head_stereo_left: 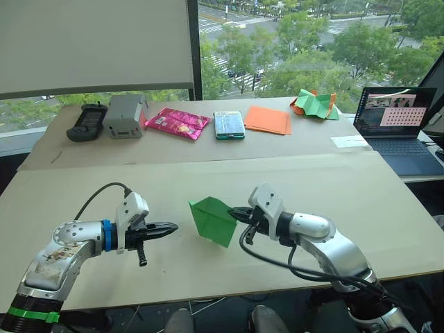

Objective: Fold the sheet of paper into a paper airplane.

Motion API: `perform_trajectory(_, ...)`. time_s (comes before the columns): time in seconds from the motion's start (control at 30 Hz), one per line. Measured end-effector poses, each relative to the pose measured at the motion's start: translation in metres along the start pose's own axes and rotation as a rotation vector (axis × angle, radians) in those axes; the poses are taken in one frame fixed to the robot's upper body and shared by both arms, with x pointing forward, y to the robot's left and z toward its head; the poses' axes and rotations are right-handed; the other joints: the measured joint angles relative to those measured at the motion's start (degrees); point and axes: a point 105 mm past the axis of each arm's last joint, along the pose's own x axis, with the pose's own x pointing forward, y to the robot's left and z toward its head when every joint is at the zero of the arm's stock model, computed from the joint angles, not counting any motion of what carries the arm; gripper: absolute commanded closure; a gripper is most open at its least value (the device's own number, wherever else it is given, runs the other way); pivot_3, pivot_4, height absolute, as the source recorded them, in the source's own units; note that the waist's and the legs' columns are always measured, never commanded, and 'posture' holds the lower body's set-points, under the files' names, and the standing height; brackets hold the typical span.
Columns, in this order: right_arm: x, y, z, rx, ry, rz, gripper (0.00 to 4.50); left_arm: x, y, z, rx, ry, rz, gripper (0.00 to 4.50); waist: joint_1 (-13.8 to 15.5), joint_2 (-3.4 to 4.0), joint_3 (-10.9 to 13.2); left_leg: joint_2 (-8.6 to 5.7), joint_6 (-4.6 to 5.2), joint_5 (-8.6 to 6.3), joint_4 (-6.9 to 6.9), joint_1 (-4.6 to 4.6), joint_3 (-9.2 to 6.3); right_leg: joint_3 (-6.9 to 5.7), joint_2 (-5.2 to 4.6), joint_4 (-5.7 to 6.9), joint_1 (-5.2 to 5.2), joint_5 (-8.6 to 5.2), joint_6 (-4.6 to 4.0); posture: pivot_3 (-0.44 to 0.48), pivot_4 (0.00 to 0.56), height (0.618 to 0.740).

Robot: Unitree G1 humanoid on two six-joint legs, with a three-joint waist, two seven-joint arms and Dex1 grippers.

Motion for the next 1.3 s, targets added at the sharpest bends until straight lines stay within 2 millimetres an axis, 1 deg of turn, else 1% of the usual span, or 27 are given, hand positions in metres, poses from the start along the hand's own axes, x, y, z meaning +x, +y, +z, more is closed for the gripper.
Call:
perform_trajectory(0.1, 0.004, -0.001, 0.018, -0.544, -0.032, -0.032, 4.48, -0.001, 0.005, -0.001, -0.011, -0.003, 0.014, 4.5, -0.02, -0.03, -0.01, 0.0, -0.01, 0.0, -0.01, 0.05, 0.01, 0.0, 0.0, -0.04, -0.03, 0.0, 0.0, 0.0, 0.15, 0.706)
perform_trajectory(0.13, 0.006, -0.002, 0.02, -0.698, -0.043, -0.054, 4.48, -0.001, 0.006, -0.001, -0.014, -0.003, 0.016, 4.5, -0.05, -0.06, -0.02, 0.0, -0.01, 0.0, 0.0, 0.07, 0.01, 0.0, 0.0, -0.05, -0.01, 0.0, 0.0, 0.0, 0.15, 0.706)
perform_trajectory(0.17, 0.009, -0.001, 0.017, -0.847, -0.048, -0.065, 4.48, -0.001, 0.006, 0.0, -0.013, -0.007, 0.015, 4.5, -0.04, -0.1, -0.03, 0.0, -0.02, 0.0, -0.01, 0.07, 0.02, 0.0, 0.0, -0.05, 0.0, 0.0, 0.0, 0.0, 0.15, 0.706)
perform_trajectory(0.2, 0.011, 0.002, 0.012, -0.951, -0.05, -0.062, 4.48, -0.001, 0.006, -0.001, -0.015, -0.008, 0.015, 4.5, -0.02, -0.12, -0.04, 0.0, -0.01, 0.01, 0.0, 0.06, 0.02, 0.01, 0.0, -0.05, 0.01, 0.0, 0.0, 0.0, 0.15, 0.706)
perform_trajectory(0.27, 0.015, 0.011, -0.003, -1.06, -0.051, -0.026, 4.48, -0.001, 0.007, -0.003, -0.023, -0.007, 0.019, 4.5, 0.03, -0.14, -0.04, 0.0, 0.01, 0.03, 0.0, 0.05, 0.04, 0.05, 0.0, -0.05, 0.04, 0.0, 0.0, 0.0, 0.15, 0.706)
perform_trajectory(0.33, 0.017, 0.024, -0.019, -1.081, -0.053, 0.046, 4.48, -0.001, 0.008, -0.003, -0.026, -0.008, 0.02, 4.5, 0.0, -0.15, -0.04, -0.01, 0.03, 0.03, 0.02, 0.06, 0.05, 0.08, 0.0, -0.01, 0.1, 0.01, -0.01, 0.0, 0.15, 0.706)
perform_trajectory(0.4, 0.017, 0.033, -0.029, -1.087, -0.063, 0.1, 4.48, -0.001, 0.008, -0.003, -0.026, -0.009, 0.021, 4.5, -0.08, -0.16, -0.04, -0.02, 0.05, 0.05, 0.06, 0.07, 0.08, 0.16, 0.01, 0.11, 0.39, 0.01, -0.01, 0.0, 0.15, 0.706)
perform_trajectory(0.53, 0.015, 0.044, -0.036, -1.073, -0.07, 0.174, 3.35, 0.0, 0.008, -0.003, -0.025, -0.011, 0.021, 4.5, -0.15, -0.24, 0.02, 0.0, 0.06, 0.05, 0.05, 0.67, 0.03, 0.17, 0.05, 0.24, 0.85, 0.0, -0.01, 0.0, 0.15, 0.706)
perform_trajectory(0.6, 0.014, 0.052, -0.043, -1.015, -0.053, 0.225, 2.57, 0.0, 0.007, -0.003, -0.025, -0.011, 0.02, 4.5, -0.15, -0.28, 0.03, 0.01, 0.05, 0.04, 0.04, 0.76, 0.02, 0.17, 0.05, 0.27, 0.85, -0.02, -0.03, 0.0, 0.15, 0.706)
perform_trajectory(0.63, 0.013, 0.056, -0.046, -0.984, -0.045, 0.249, 2.3, 0.0, 0.007, -0.003, -0.026, -0.01, 0.021, 4.5, -0.14, -0.26, 0.04, 0.01, 0.05, 0.04, 0.04, 0.75, 0.02, 0.17, 0.05, 0.27, 0.85, -0.03, -0.03, 0.0, 0.15, 0.706)
perform_trajectory(0.7, 0.013, 0.054, -0.045, -0.918, -0.038, 0.24, 1.62, 0.0, 0.007, -0.004, -0.027, -0.01, 0.022, 4.5, -0.17, -0.27, 0.03, 0.01, 0.06, 0.05, 0.05, 0.7, 0.02, 0.17, 0.05, 0.3, 0.98, -0.03, -0.04, 0.0, 0.15, 0.706)
perform_trajectory(0.8, 0.008, 0.048, -0.042, -0.853, -0.025, 0.235, 0.58, 0.0, 0.007, -0.003, -0.023, -0.011, 0.026, 4.5, 0.03, -0.27, 0.03, 0.0, 0.06, 0.05, 0.07, 0.73, 0.01, 0.17, 0.05, 0.36, 0.89, -0.03, -0.04, 0.0, 0.15, 0.706)
perform_trajectory(0.9, -0.003, 0.044, -0.038, -0.743, -0.002, 0.251, 0.58, 0.0, 0.006, -0.002, -0.02, -0.012, 0.026, 4.5, 0.18, -0.27, 0.03, 0.0, 0.05, 0.04, 0.07, 0.72, 0.02, 0.17, 0.05, 0.38, 0.92, -0.03, -0.04, 0.0, 0.15, 0.706)
perform_trajectory(0.97, -0.007, 0.043, -0.033, -0.674, -0.005, 0.255, 0.58, 0.0, 0.006, -0.002, -0.019, -0.012, 0.025, 4.5, 0.08, -0.27, 0.03, 0.0, 0.05, 0.04, 0.06, 0.68, 0.02, 0.17, 0.05, 0.39, 0.99, -0.03, -0.04, 0.0, 0.15, 0.706)
perform_trajectory(1.07, -0.01, 0.039, -0.009, -0.511, -0.066, 0.238, 1.4, 0.001, 0.007, -0.001, -0.016, -0.013, 0.023, 4.5, -0.11, -0.27, 0.04, 0.02, 0.06, 0.05, 0.05, 0.69, -0.01, 0.17, 0.08, 0.49, 1.01, -0.03, -0.04, 0.0, 0.15, 0.706)
perform_trajectory(1.13, -0.008, 0.033, 0.006, -0.404, -0.112, 0.207, 2.08, 0.001, 0.007, 0.002, -0.008, -0.017, 0.021, 4.5, -0.16, -0.26, 0.04, 0.06, 0.05, 0.04, 0.04, 0.69, -0.08, 0.17, 0.17, 0.48, 0.99, -0.03, -0.04, 0.0, 0.15, 0.706)
perform_trajectory(1.17, -0.006, 0.031, 0.009, -0.356, -0.114, 0.196, 2.38, 0.001, 0.008, 0.003, -0.006, -0.017, 0.021, 4.5, -0.15, -0.26, 0.04, 0.06, 0.04, 0.03, 0.03, 0.71, -0.1, 0.17, 0.19, 0.48, 0.96, -0.03, -0.05, 0.0, 0.15, 0.706)
perform_trajectory(1.2, -0.003, 0.028, 0.009, -0.314, -0.103, 0.183, 2.79, 0.001, 0.008, 0.003, -0.006, -0.017, 0.021, 4.5, -0.12, -0.26, 0.04, 0.07, -0.02, 0.0, 0.04, 0.74, -0.11, 0.17, 0.2, 0.46, 0.85, -0.03, -0.05, 0.0, 0.15, 0.706)
perform_trajectory(1.27, 0.004, 0.025, 0.006, -0.195, -0.082, 0.159, 3.44, 0.002, 0.008, 0.005, -0.006, -0.015, 0.022, 4.5, -0.1, -0.26, 0.04, 0.07, -0.04, -0.01, 0.04, 0.73, -0.11, 0.17, 0.2, 0.44, 0.83, -0.04, -0.06, 0.0, 0.15, 0.706)
perform_trajectory(1.3, 0.007, 0.025, 0.006, -0.153, -0.077, 0.152, 3.87, 0.002, 0.008, 0.006, -0.007, -0.013, 0.02, 4.5, -0.02, -0.26, 0.04, 0.07, -0.04, -0.01, 0.05, 0.71, -0.11, 0.17, 0.2, 0.44, 0.84, -0.04, -0.06, 0.0, 0.15, 0.706)
